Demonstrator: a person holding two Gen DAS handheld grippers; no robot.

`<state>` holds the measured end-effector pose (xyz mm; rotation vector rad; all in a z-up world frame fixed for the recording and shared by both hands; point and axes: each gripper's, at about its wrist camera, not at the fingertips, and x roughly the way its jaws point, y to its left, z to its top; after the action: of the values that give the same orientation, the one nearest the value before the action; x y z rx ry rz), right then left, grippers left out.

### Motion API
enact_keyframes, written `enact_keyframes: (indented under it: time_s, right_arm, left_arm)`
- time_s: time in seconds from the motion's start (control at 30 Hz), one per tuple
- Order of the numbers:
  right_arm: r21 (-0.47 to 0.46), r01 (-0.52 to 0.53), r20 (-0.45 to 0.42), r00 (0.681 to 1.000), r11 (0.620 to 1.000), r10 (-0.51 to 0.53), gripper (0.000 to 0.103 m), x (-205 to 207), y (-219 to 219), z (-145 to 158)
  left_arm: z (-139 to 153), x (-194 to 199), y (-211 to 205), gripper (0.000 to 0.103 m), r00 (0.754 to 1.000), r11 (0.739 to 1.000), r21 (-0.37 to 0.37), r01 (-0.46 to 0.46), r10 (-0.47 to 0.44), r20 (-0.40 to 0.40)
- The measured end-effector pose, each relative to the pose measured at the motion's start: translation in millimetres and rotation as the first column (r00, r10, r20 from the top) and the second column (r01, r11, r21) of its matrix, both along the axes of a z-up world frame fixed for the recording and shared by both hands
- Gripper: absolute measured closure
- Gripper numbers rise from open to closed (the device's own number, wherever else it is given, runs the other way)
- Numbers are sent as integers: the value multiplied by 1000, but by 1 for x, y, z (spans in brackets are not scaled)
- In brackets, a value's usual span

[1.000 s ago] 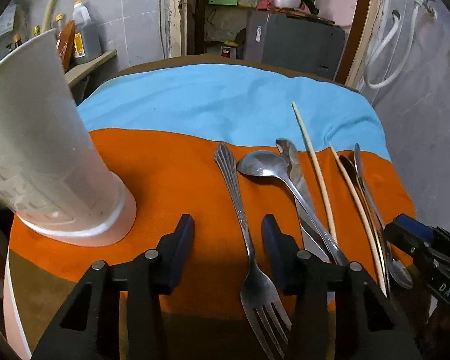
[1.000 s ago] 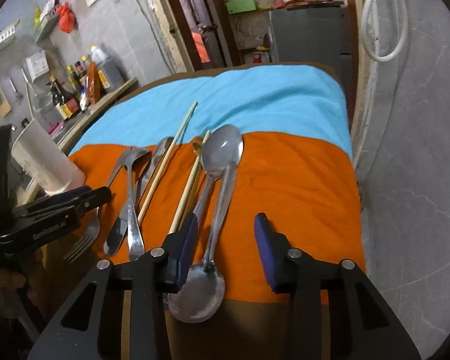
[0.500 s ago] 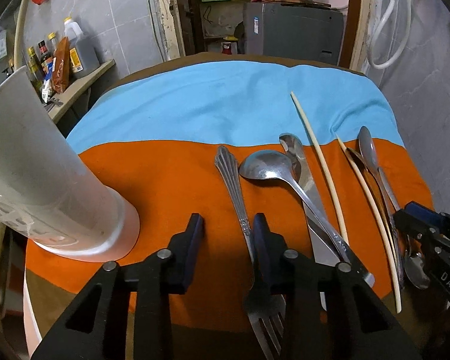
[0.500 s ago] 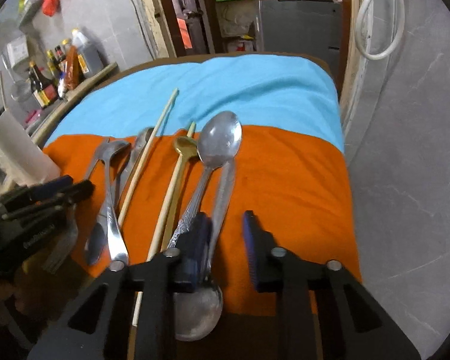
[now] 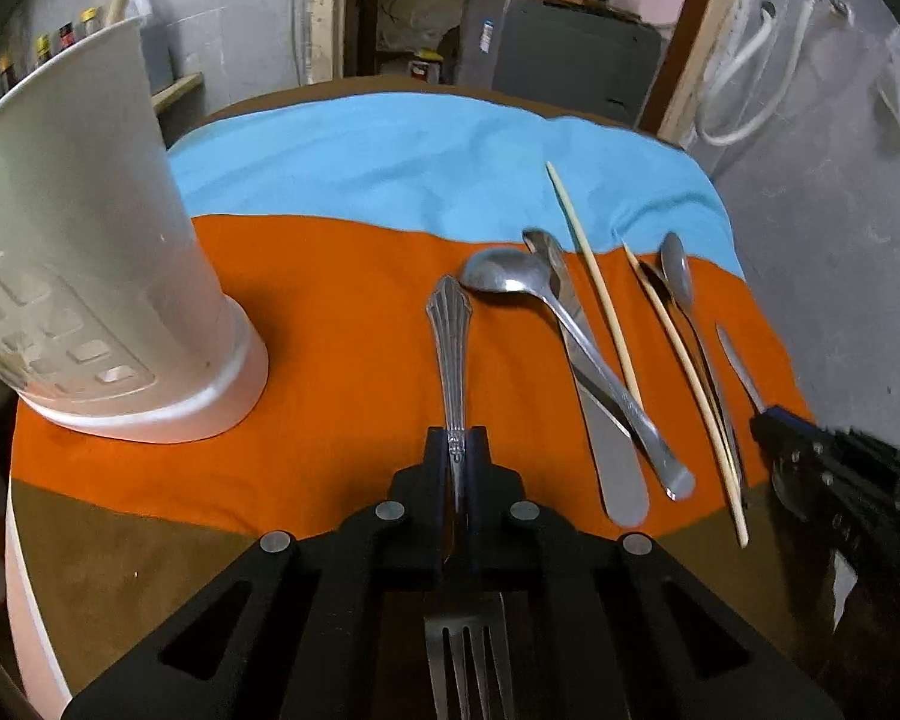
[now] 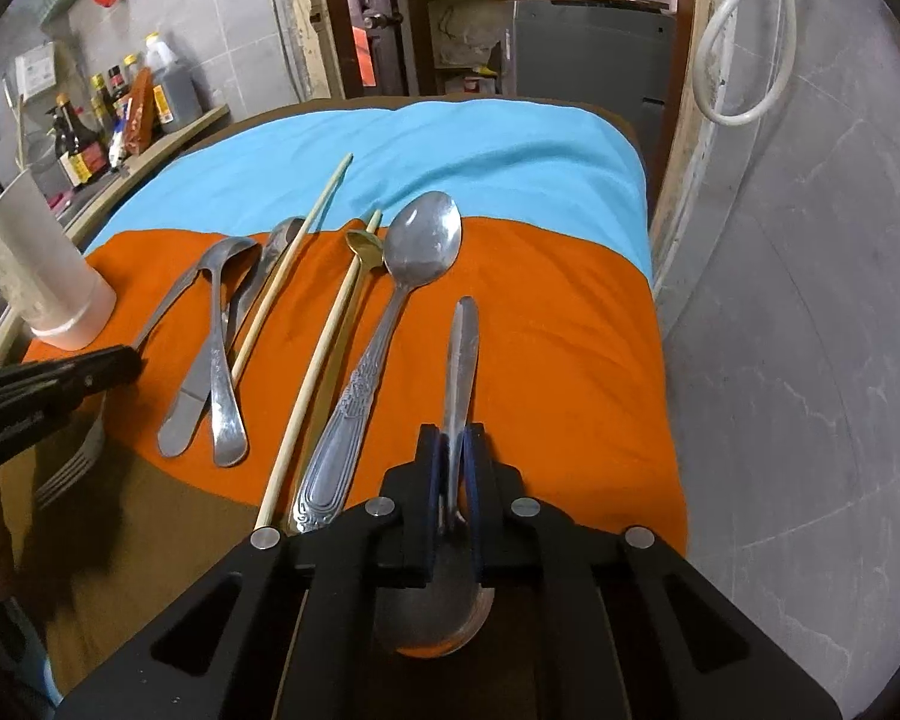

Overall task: Organize utensils
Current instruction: 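Grasp the ornate steel fork with the left tool while the right tool grasps a large spoon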

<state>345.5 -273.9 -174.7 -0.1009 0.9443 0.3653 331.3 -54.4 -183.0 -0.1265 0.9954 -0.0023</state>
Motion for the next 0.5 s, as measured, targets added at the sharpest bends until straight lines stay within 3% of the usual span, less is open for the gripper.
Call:
enact_keyframes:
  time_s: [0.07,0.2,0.5]
  right_arm:
    - [-2,-1,-13,1000,1000,1,95,4,2,1]
    - [12,-7,-31,999,1000,7,79,10,8,2]
    - [4,46,43,998,999,-46,90,11,13,-3]
  left_arm:
    - [0,5,-5,99,1000,1000,17,8,-8,-19]
    - [-2,12,-10,97,999,999,31,16,-14,-44]
    - [-7,10,-16,98,999,996,85,34,-32,-19]
